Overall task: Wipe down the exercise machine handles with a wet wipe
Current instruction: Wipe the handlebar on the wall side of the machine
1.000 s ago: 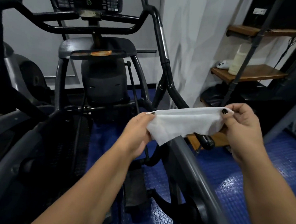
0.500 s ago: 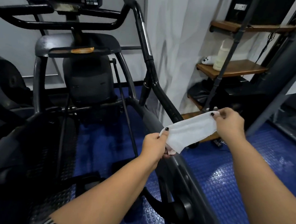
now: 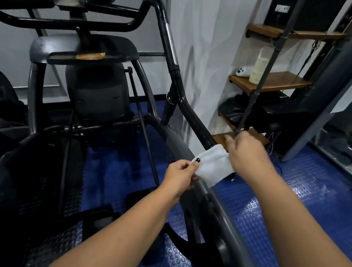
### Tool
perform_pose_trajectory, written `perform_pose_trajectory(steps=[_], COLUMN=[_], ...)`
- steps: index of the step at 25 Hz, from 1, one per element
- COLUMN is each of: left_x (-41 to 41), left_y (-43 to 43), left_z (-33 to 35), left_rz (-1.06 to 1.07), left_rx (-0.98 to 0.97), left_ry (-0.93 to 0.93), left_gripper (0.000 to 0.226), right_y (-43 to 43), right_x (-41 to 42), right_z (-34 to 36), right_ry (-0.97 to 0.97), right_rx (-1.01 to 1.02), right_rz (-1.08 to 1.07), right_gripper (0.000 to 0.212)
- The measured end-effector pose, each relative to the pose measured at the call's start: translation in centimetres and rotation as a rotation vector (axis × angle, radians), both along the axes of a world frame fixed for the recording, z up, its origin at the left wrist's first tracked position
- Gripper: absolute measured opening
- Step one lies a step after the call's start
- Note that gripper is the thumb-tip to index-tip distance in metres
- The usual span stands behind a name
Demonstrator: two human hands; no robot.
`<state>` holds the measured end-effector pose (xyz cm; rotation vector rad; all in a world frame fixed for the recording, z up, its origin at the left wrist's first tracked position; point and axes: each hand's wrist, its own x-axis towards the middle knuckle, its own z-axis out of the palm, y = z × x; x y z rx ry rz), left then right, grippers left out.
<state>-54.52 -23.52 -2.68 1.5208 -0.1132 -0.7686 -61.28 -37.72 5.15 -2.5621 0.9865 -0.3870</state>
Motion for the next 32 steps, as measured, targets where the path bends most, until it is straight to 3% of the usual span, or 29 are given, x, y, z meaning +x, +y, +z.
perform_pose_trajectory(steps=[4,11,14,20,26,30,32], left_x=[0.7,1.8,1.9,1.0,-0.6,-1.5,-1.8], left_y=[1.6,5.0,5.8,6.7,7.4,7.7,7.7], left_z=[-1.4,-3.7,-4.1,-3.9,-4.2,-4.5,-4.7], left_rz=[0.018,0.114,0.147,0.177,0.215,0.242,0.246], left_rx=[0.048,0.048,0.046,0.033,0.040,0.031,0.028], left_ry=[0.007,0.106,0.115,0.121,0.134,0.140,0.141], left_gripper=[0.014,0.011,0.011,0.014,0.016,0.016,0.016], right_y=[1.7,0.5,-1.2,-3.2,-1.8,-1.4,-0.7], right_x=[2.7,5.9,7.3,7.0,4.4,2.6,1.8], right_z=[-2.0,-3.4,-2.5,-3.4,-3.1,-3.9,-4.1], right_ry=[0.370,0.360,0.371,0.205,0.035,0.035,0.034], right_rx=[0.049,0.105,0.310,0.698,0.791,0.753,0.614], right_rz=[-0.017,0.046,0.119,0.108,0.055,-0.049,-0.086], right_gripper=[0.060,0.049,0.054,0.113,0.072,0.076,0.066])
